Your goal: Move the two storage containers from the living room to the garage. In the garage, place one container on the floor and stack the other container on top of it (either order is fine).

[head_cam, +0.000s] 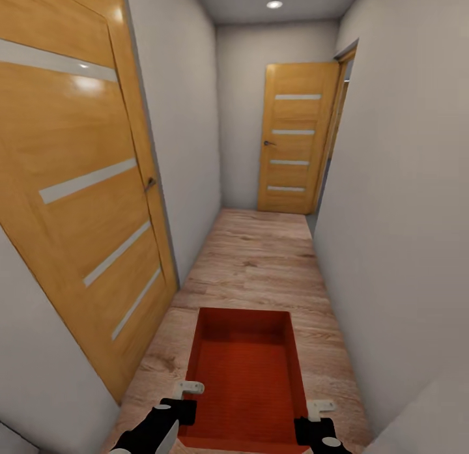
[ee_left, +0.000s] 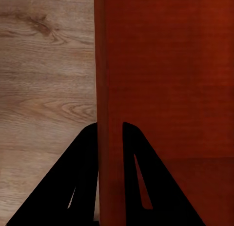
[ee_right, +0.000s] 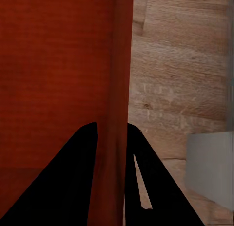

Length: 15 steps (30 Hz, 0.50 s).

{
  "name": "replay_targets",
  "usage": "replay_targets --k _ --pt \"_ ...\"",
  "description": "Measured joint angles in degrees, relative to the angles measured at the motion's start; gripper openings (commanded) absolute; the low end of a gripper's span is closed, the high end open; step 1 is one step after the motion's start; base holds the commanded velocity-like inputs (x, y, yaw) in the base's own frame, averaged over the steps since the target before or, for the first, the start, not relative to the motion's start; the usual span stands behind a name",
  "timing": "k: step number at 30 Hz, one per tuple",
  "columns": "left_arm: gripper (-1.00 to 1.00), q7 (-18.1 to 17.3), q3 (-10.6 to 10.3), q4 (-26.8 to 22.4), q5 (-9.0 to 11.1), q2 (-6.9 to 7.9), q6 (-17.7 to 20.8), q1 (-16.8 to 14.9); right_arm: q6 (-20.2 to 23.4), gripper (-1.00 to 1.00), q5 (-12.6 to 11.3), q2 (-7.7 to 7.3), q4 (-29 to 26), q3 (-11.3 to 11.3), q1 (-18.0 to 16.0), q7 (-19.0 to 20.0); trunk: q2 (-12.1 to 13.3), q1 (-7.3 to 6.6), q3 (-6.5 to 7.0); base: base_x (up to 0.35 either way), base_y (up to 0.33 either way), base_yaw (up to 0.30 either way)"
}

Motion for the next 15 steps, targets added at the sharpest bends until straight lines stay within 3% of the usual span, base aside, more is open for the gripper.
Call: replay_targets --k 8,15 --pt "-1.0 0.0 0.0 0.0 0.0 0.0 0.0 0.0 0.0 -1.0 0.0 0.0 0.0 0.0 0.0 0.0 0.0 0.0 -0.02 0.0 0.0 -0.277" --pt "-1.0 0.0 0.0 -0.1 0.0 0.01 0.1 0.0 0.0 -1.0 -0.1 0.02 0.0 0.1 0.0 0.0 0.0 0.0 -0.06 0.0 0.0 -0.073"
